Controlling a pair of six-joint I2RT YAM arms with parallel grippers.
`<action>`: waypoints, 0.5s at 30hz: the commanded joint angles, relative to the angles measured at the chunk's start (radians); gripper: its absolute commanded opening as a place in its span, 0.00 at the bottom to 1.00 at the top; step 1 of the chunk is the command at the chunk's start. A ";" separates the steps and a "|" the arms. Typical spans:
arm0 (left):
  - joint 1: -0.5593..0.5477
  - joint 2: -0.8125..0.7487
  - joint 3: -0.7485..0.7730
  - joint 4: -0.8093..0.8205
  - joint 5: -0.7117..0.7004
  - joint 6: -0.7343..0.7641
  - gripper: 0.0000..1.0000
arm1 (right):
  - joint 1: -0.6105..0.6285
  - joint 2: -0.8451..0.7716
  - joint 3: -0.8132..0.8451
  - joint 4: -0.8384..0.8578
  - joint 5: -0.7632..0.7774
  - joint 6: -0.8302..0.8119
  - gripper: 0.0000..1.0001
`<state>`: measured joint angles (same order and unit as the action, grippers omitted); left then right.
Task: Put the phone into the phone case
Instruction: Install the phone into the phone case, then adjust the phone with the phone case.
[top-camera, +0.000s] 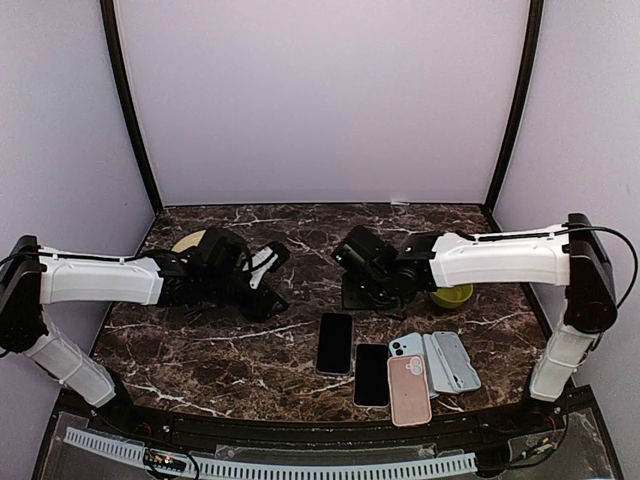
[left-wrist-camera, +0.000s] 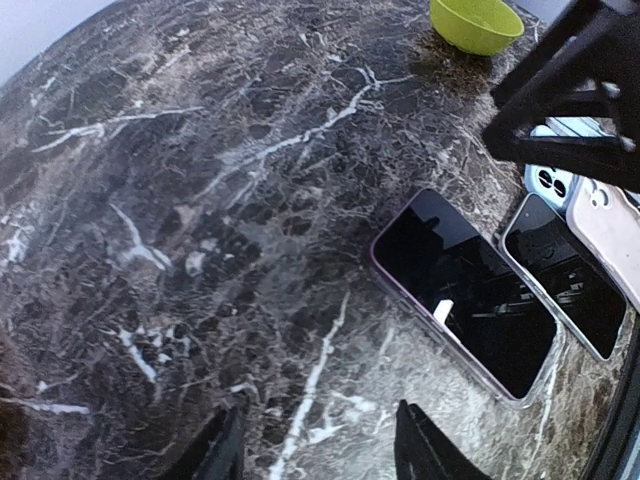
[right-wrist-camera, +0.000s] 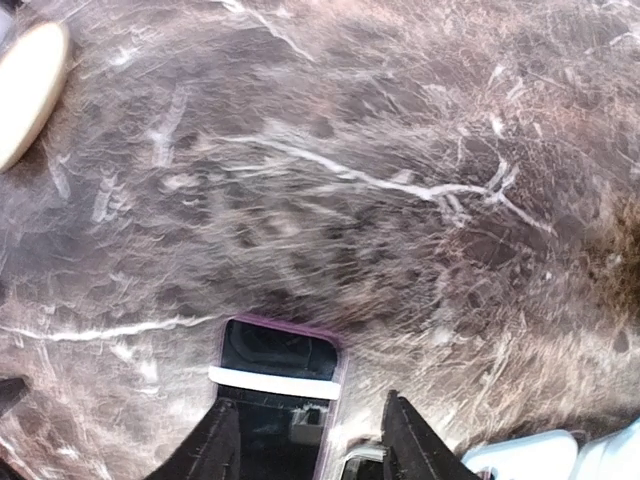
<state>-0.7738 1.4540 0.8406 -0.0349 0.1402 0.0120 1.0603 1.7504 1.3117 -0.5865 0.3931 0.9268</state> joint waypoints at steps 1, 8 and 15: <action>-0.073 0.063 0.051 -0.052 0.013 -0.004 0.47 | -0.062 0.036 -0.108 0.135 -0.158 -0.012 0.38; -0.123 0.210 0.120 -0.119 0.003 -0.007 0.33 | -0.078 0.130 -0.105 0.121 -0.163 -0.018 0.21; -0.166 0.281 0.121 -0.085 0.050 -0.008 0.32 | -0.079 0.170 -0.098 0.188 -0.215 -0.032 0.14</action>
<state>-0.9211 1.7184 0.9421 -0.1101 0.1486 0.0109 0.9829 1.8999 1.1995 -0.4694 0.2203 0.9100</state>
